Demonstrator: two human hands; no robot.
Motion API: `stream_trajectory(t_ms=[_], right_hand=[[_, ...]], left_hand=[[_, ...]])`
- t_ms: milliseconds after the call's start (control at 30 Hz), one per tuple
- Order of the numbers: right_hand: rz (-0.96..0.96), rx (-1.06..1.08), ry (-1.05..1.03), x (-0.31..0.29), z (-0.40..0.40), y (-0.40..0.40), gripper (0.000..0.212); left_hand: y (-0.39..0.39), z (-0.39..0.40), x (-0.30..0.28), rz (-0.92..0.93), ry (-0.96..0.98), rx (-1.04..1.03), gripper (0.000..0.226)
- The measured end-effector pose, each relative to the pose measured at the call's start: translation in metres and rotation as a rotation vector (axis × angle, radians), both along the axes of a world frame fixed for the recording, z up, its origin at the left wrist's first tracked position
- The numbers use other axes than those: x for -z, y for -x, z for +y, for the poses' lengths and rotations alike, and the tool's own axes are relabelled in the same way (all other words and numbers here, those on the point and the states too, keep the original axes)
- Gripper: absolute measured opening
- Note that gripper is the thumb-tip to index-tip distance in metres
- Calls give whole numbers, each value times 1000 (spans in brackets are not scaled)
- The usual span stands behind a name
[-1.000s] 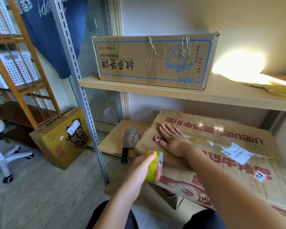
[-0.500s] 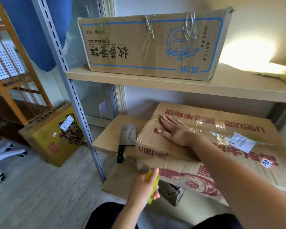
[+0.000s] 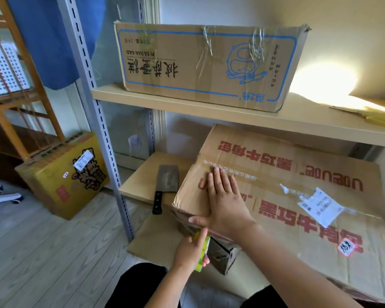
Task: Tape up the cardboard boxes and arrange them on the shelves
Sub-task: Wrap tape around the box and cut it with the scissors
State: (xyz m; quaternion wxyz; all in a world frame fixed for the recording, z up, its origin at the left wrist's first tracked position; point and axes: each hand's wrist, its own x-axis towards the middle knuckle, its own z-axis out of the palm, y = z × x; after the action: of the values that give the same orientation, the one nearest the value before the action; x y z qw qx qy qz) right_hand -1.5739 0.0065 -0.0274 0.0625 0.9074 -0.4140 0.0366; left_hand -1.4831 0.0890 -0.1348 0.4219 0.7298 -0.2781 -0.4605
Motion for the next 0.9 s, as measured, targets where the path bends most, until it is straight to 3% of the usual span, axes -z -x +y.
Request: stream_trajectory(t_ms=[167, 333, 400, 533, 633, 733, 900], right_hand=[[46, -32, -119, -7, -28, -1, 142], [5, -29, -306, -20, -70, -4, 130], [-6, -34, -345, -20, -79, -4, 127], [-6, -69, -366, -20, -86, -2, 124], [-16, -80, -364, -19, -89, -1, 123], [-20, -76, -359, -16, -94, -1, 123], [-33, -69, -368, -14, -99, 0, 123]], left_hand=[[-2, 9, -1, 153, 212, 23, 53], [-14, 12, 13, 293, 448, 156, 48], [-17, 12, 18, 245, 436, 178, 45], [-10, 0, 27, 79, 230, 112, 46], [-8, -17, 38, -13, 211, 89, 42], [-12, -21, 51, 74, 274, 180, 48], [-16, -17, 63, 247, 306, 278, 37]])
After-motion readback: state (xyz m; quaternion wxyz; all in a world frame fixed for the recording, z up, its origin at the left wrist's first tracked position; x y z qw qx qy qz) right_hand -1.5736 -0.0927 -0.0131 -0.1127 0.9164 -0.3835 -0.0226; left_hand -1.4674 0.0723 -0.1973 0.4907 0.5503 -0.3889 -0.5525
